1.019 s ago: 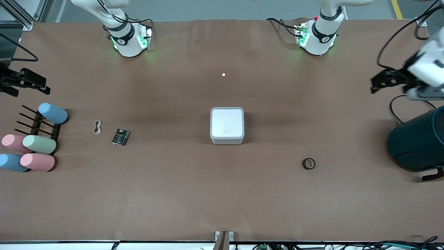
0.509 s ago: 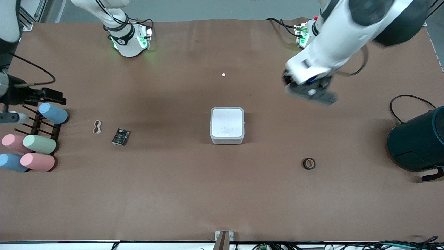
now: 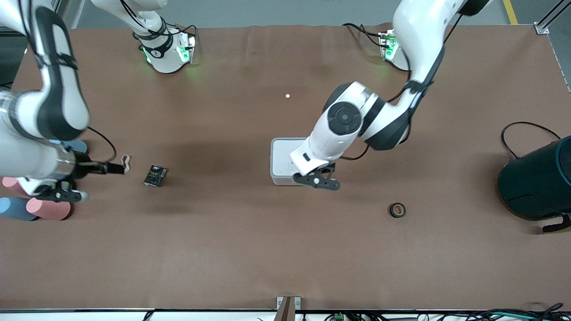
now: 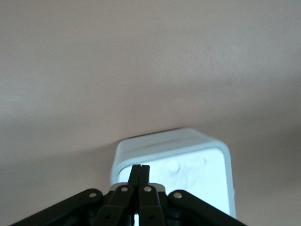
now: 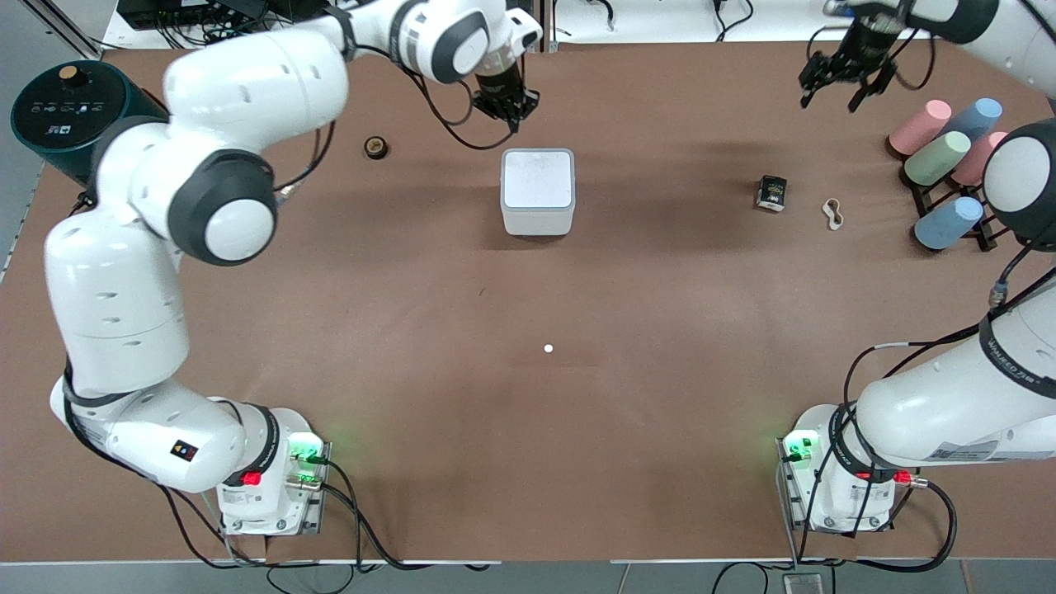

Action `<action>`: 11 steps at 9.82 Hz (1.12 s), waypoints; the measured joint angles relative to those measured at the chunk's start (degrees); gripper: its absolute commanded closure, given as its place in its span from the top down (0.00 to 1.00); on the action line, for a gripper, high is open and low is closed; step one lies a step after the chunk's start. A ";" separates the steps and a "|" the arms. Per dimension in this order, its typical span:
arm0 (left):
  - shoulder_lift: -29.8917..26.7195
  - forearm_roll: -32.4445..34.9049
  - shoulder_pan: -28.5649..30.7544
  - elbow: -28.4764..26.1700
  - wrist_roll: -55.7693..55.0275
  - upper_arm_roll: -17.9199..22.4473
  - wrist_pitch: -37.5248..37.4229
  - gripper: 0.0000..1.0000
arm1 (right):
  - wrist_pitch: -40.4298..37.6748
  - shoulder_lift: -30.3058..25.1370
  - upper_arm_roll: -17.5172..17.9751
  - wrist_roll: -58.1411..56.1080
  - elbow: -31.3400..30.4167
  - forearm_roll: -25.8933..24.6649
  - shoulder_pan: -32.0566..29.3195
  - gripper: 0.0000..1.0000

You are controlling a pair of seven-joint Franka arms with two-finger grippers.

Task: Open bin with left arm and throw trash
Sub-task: 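Lift the white bin lid open with the left gripper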

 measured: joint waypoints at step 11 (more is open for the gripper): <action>3.26 0.41 -3.04 -0.56 -12.93 -0.04 2.12 0.00 | 25.23 8.34 0.00 6.98 -18.14 0.07 4.46 0.00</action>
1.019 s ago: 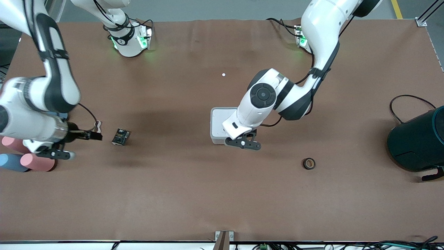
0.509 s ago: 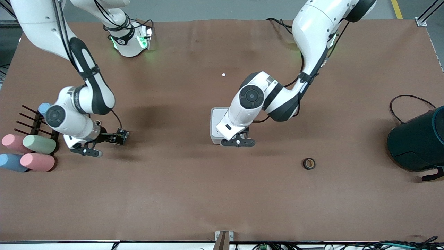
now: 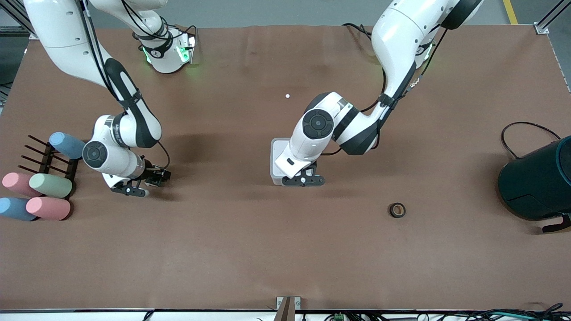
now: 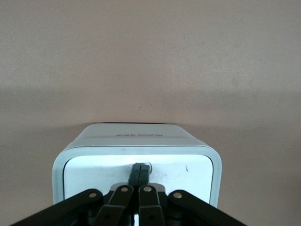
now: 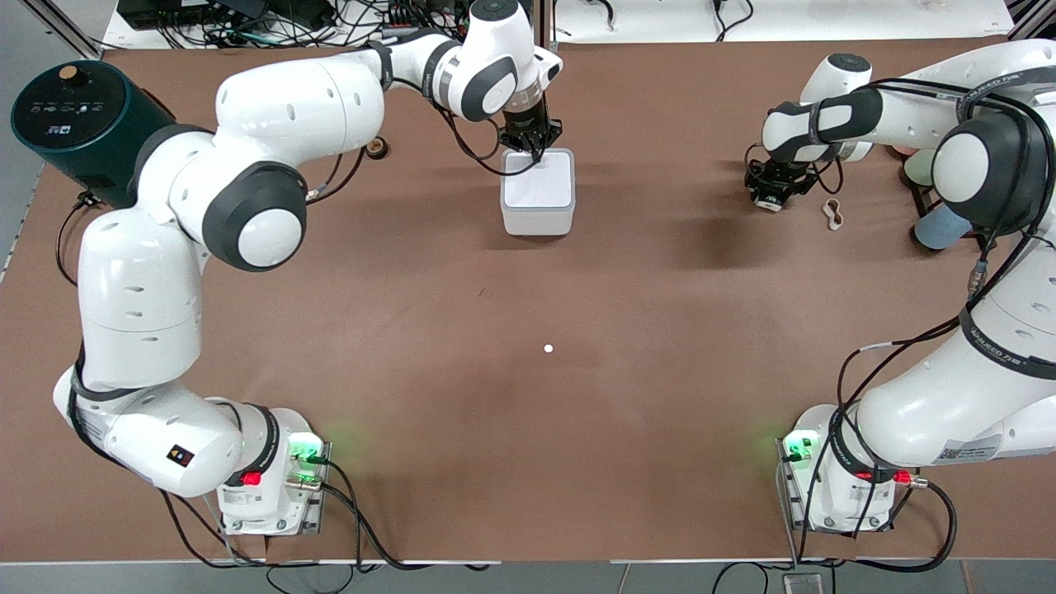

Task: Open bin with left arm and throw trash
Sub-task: 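Lift the white bin lid open with the left gripper, then carry the black packet over the bin and release it with the right gripper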

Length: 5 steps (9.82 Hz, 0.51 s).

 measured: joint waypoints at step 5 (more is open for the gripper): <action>-7.04 1.48 16.14 -0.70 21.42 0.69 -16.23 0.54 | -14.86 -2.95 3.83 13.67 11.59 3.50 2.92 0.00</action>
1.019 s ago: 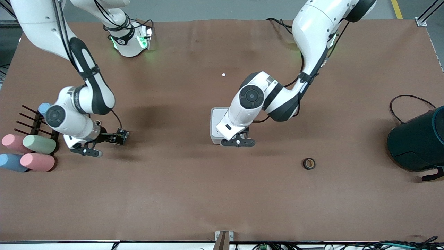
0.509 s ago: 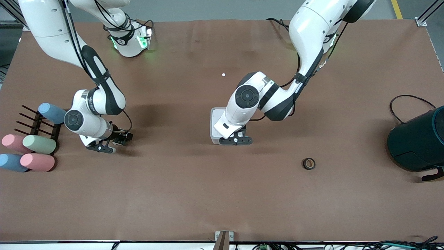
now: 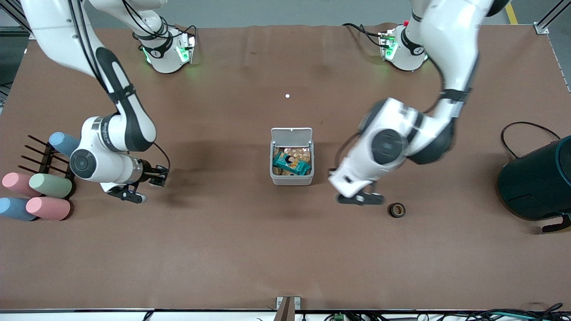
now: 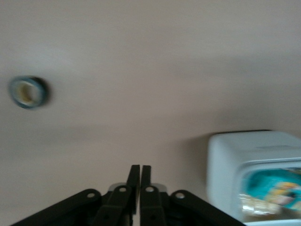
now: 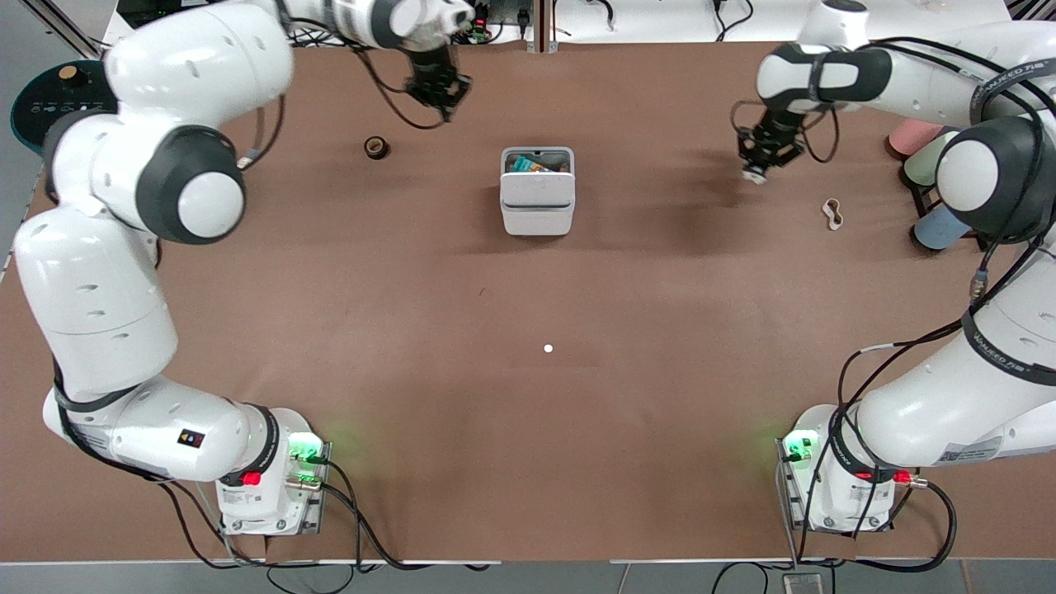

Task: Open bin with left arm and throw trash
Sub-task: 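Carry the black packet over the bin and release it with the right gripper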

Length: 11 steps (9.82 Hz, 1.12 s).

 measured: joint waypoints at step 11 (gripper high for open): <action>8.47 9.70 14.63 -11.17 21.42 -0.52 25.09 0.99 | 9.97 5.51 5.88 28.99 16.83 0.56 26.98 0.13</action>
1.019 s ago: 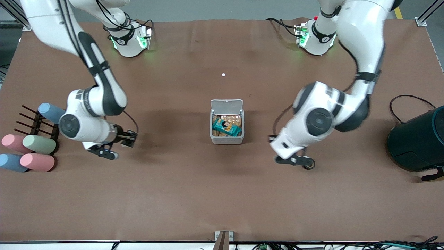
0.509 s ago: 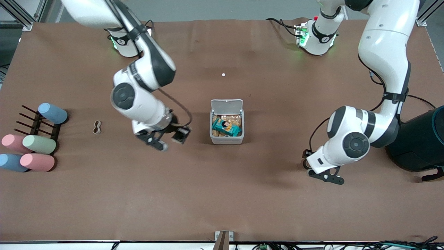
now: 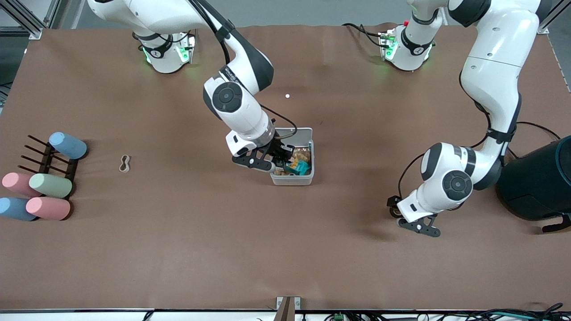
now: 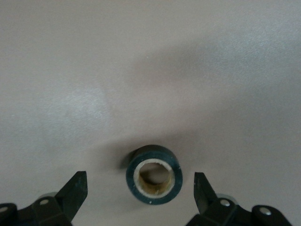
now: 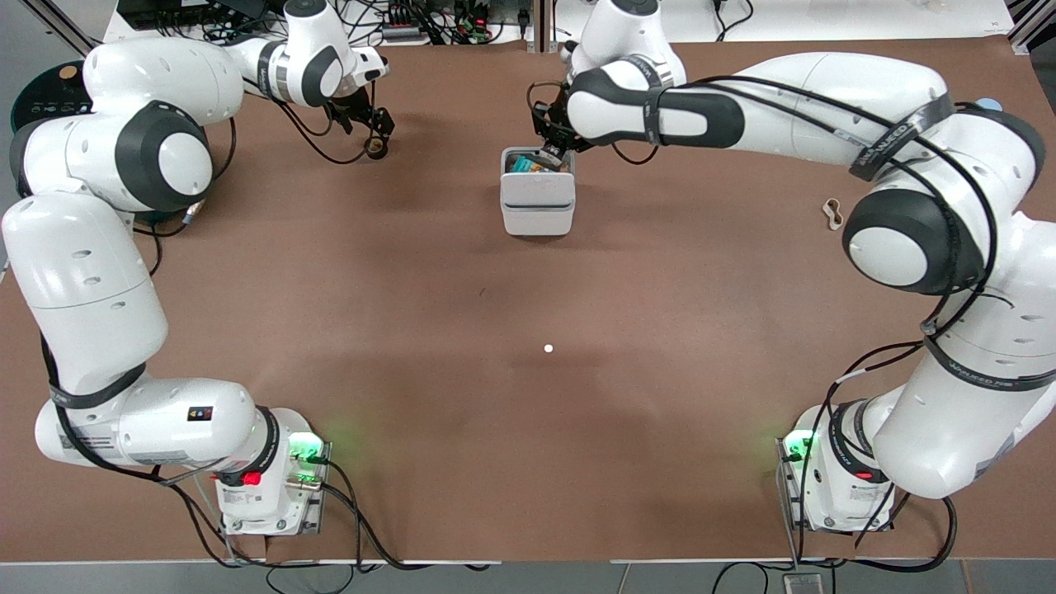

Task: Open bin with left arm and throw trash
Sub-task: 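Carry the black packet over the bin and release it with the right gripper, then grasp the dark tape roll with the left gripper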

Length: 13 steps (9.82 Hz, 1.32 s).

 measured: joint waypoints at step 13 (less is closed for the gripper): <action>-5.90 -0.07 -7.15 5.02 -25.90 -11.02 -13.80 0.00 | -18.51 -4.84 -2.83 -5.96 1.53 -3.37 -19.10 1.00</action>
